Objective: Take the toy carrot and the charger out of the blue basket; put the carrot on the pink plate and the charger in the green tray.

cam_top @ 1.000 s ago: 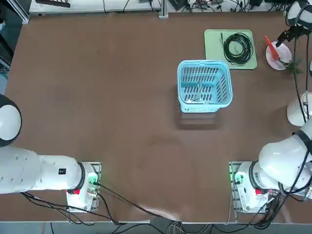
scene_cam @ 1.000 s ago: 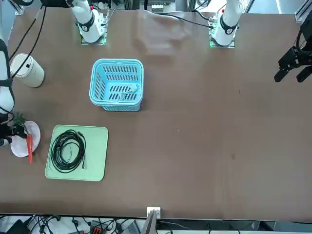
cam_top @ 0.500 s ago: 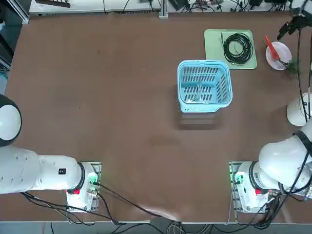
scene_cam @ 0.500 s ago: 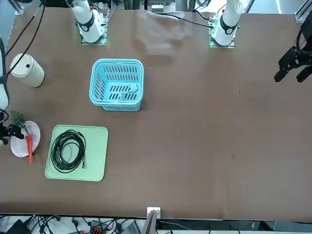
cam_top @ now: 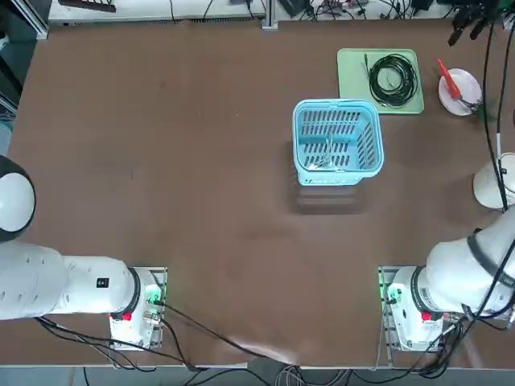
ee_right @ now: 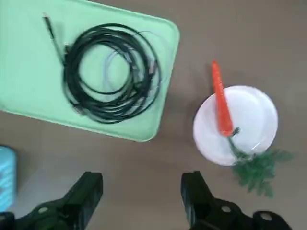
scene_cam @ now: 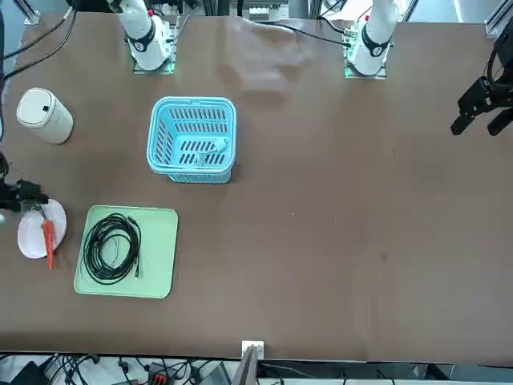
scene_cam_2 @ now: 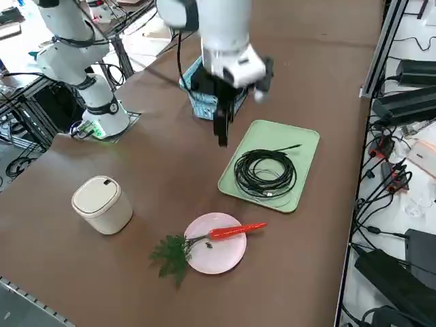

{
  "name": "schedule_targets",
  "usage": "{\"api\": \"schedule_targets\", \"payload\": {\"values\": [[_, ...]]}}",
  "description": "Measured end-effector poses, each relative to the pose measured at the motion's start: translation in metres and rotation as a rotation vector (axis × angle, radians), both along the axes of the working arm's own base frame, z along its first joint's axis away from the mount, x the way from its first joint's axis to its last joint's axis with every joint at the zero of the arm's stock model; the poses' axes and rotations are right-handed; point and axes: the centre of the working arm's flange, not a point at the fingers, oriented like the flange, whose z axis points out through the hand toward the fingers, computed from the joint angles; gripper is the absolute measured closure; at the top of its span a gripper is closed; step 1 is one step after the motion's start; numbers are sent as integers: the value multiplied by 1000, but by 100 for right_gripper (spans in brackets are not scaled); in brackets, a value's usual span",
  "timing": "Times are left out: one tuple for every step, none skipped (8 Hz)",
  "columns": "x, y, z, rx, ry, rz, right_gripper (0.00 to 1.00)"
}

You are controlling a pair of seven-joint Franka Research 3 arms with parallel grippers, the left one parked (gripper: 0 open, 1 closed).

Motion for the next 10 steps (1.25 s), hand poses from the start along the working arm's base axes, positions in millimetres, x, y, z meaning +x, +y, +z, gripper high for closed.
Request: {"api": "schedule_targets", "payload": {"values": [[-6, 43, 17, -10, 5, -39, 0], [-12, 88, 20, -18, 14, -82, 0], [-20, 136, 13, -29, 34, -117, 0], [-31, 186, 2, -43, 52, -150, 0], [-47, 237, -12, -57, 44, -186, 0], [-68, 275, -29, -61, 15, -208, 0], [-93, 292, -44, -59, -14, -220, 0], [-119, 293, -53, -55, -38, -235, 0], [-145, 298, -57, -52, -59, -255, 0], [-167, 313, -61, -44, -86, -277, 0]]}}
